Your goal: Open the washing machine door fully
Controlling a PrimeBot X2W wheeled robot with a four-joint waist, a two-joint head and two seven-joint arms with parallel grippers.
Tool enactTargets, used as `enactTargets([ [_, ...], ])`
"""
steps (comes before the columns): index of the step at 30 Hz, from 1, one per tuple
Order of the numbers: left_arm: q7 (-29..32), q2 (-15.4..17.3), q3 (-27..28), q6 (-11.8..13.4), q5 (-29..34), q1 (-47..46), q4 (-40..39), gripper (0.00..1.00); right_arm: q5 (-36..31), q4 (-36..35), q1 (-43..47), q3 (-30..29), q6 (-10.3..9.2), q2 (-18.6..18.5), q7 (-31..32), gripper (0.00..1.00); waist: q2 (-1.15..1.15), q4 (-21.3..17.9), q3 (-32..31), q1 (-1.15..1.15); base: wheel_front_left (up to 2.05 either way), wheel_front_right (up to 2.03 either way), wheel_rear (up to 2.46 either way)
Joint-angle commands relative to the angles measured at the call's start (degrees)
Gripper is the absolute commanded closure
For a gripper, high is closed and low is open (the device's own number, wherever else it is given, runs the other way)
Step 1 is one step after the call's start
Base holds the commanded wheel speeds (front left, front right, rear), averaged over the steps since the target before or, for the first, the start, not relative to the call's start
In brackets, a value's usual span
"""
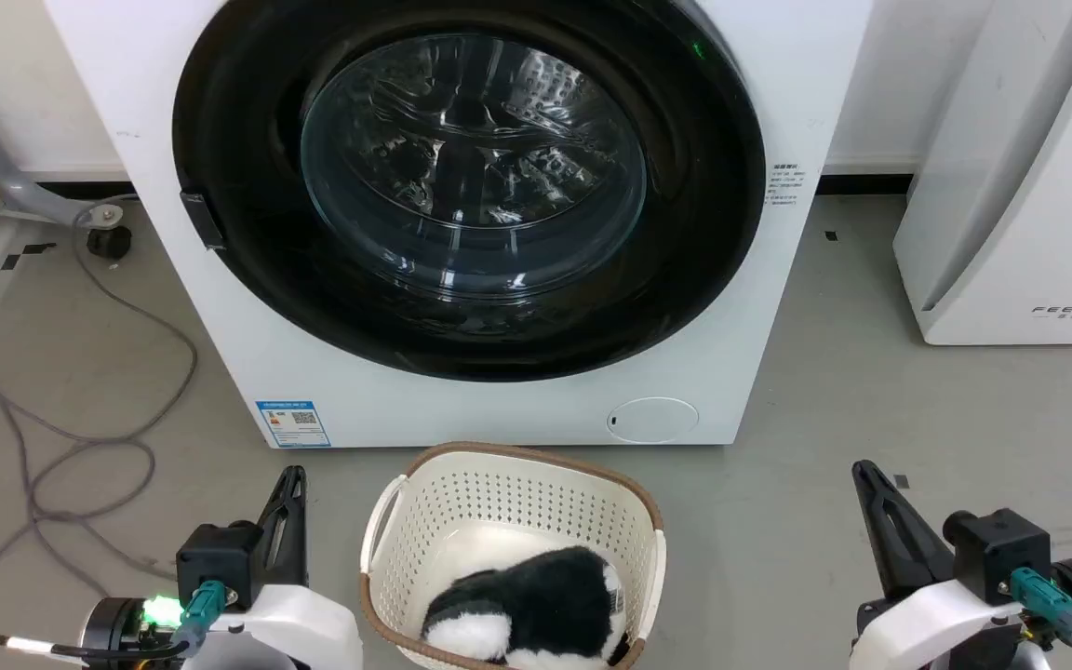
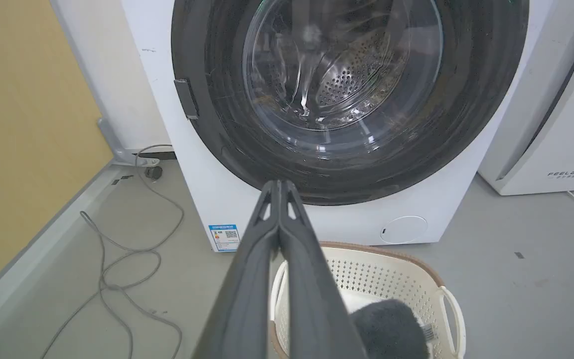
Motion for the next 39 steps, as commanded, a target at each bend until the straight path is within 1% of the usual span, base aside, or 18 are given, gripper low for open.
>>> enactTargets([
  [1, 0.01, 0.01, -0.05, -0.24, 0.16, -0.87, -0.21, 1.0, -0.44, -0.21, -0.67, 0.04, 0.03, 0.03, 0.04, 1.0, 0.0, 0.0, 0.0, 0.0, 0.0, 0.0, 0.0],
  [18, 0.01, 0.01, -0.05, -0.24, 0.16, -0.87, -0.21, 1.0, -0.44, -0.21, -0.67, 0.04, 0.03, 0.03, 0.04, 1.0, 0.0, 0.0, 0.0, 0.0, 0.0, 0.0, 0.0],
  [19, -0.01, 0.0, 0.0, 0.01, -0.02, 0.01, 0.01, 0.0, 0.03, 0.01, 0.01, 0.0, 0.0, 0.0, -0.01, 0.0, 0.0, 0.0, 0.0, 0.0, 0.0, 0.0, 0.0],
  [32, -1.26, 0.0, -1.29, -0.08, -1.28, -0.7, 1.18, 0.0, 0.99, 0.95, 0.17, -0.29, 0.0, 0.0, -1.13, 0.0, 0.0, -0.02, 0.05, 0.0, 0.0, 0.0, 0.0],
  [33, -1.38, 0.0, -1.4, -0.09, -1.39, -0.75, 1.26, 0.0, 1.1, 1.0, 0.17, -0.34, 0.0, 0.0, -1.26, 0.79, 0.0, -0.02, 0.05, 0.0, 0.0, 0.0, 0.0],
  [34, -1.5, 0.0, -1.51, -0.1, -1.48, -0.81, 1.34, 0.0, 1.21, 1.05, 0.19, -0.38, 0.0, 0.0, -1.39, 1.0, 0.0, -0.03, 0.05, 0.0, 0.0, 0.0, 0.0],
  [39, -2.1, 0.0, -2.07, -0.14, -2.03, -1.07, 1.73, 0.0, 1.7, 1.31, 0.25, -0.52, 0.0, 0.0, -1.99, 1.0, 0.0, -0.05, 0.07, 0.0, 0.0, 0.0, 0.0],
])
